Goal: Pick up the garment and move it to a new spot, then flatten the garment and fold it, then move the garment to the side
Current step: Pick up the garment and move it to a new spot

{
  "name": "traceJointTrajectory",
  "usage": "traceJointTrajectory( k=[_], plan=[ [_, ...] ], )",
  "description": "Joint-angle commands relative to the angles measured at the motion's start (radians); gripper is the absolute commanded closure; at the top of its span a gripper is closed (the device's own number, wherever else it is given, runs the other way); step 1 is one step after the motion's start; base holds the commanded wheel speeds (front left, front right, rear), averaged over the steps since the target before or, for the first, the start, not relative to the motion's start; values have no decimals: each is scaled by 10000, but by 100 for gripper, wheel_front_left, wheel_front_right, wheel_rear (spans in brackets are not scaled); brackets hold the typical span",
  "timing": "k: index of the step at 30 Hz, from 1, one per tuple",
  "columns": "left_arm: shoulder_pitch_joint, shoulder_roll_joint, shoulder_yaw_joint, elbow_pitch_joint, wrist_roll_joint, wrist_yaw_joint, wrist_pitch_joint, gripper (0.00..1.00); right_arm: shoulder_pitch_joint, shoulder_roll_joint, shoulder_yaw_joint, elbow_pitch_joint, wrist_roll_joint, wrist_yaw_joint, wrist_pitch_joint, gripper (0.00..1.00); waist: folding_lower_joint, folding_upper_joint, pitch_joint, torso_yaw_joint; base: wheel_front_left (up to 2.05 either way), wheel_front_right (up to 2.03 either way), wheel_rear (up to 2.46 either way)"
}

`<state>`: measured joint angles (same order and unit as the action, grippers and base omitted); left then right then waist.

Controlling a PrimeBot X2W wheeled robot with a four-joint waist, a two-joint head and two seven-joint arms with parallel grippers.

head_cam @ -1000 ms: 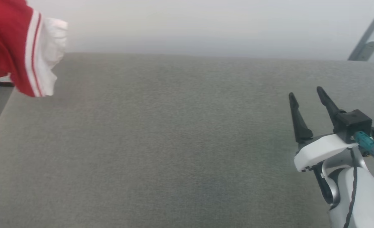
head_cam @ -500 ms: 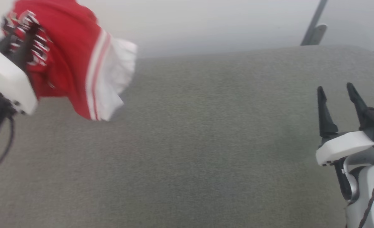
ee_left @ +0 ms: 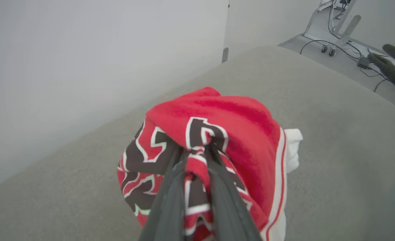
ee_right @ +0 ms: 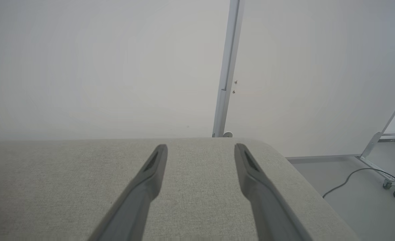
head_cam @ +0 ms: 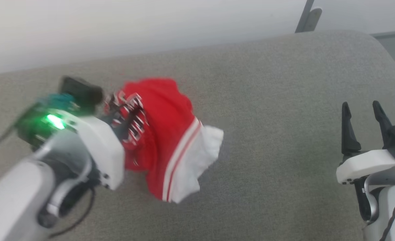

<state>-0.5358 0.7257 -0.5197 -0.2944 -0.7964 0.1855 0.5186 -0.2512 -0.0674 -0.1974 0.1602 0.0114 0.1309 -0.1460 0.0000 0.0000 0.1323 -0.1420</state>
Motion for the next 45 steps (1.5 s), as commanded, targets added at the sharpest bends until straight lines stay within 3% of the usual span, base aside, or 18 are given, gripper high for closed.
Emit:
traceJointTrajectory(
  k=[1,9,20,21,22,23,25,26,27,35,45],
  plan=[
    [156,-163,-155,115,24,-52,6,100,3,55,-9,61,2,-3,-120,0,0,0,127,-72,0,0,0],
    [336,-1038,-1242,1937,261,-619,-252,100,-297,171,116,520,54,-3,-402,0,0,0,548,-241,0,0,0],
    [37,-2009,-1904,5246,247,-1463,-829,100,-611,181,310,1038,186,-3,-610,0,0,0,686,-251,0,0,0],
    [-17,-2067,-1980,5490,301,-1558,-889,92,-619,181,330,1072,194,-3,-620,0,0,0,668,-230,0,0,0],
    [-73,-2142,-2017,5694,366,-1633,-945,73,-641,180,349,1105,172,-3,-617,0,0,0,645,-208,0,0,0],
    [-104,-2240,-2049,5926,317,-1683,-969,63,-654,180,347,1143,146,-3,-626,0,0,0,605,-170,0,0,0],
    [-222,-2325,-2117,6246,316,-1819,-1019,53,-674,181,348,1216,99,-3,-632,0,0,0,507,-94,0,0,0],
    [-295,-2391,-2116,6336,326,-1897,-1101,40,-684,181,359,1245,79,-3,-636,0,0,0,451,-57,0,0,0],
    [-313,-2445,-2139,6443,299,-1974,-1128,0,-683,180,372,1273,78,-3,-636,0,0,0,383,-14,0,0,0],
    [-344,-2435,-2100,6536,250,-2257,-1480,0,-470,180,405,1443,-50,-3,-568,0,0,0,-182,327,0,0,0],
    [631,-1616,-1139,5346,109,-1766,-3318,0,-73,179,497,1429,-11,-3,-396,0,0,0,-1080,829,0,0,0]
  ],
)
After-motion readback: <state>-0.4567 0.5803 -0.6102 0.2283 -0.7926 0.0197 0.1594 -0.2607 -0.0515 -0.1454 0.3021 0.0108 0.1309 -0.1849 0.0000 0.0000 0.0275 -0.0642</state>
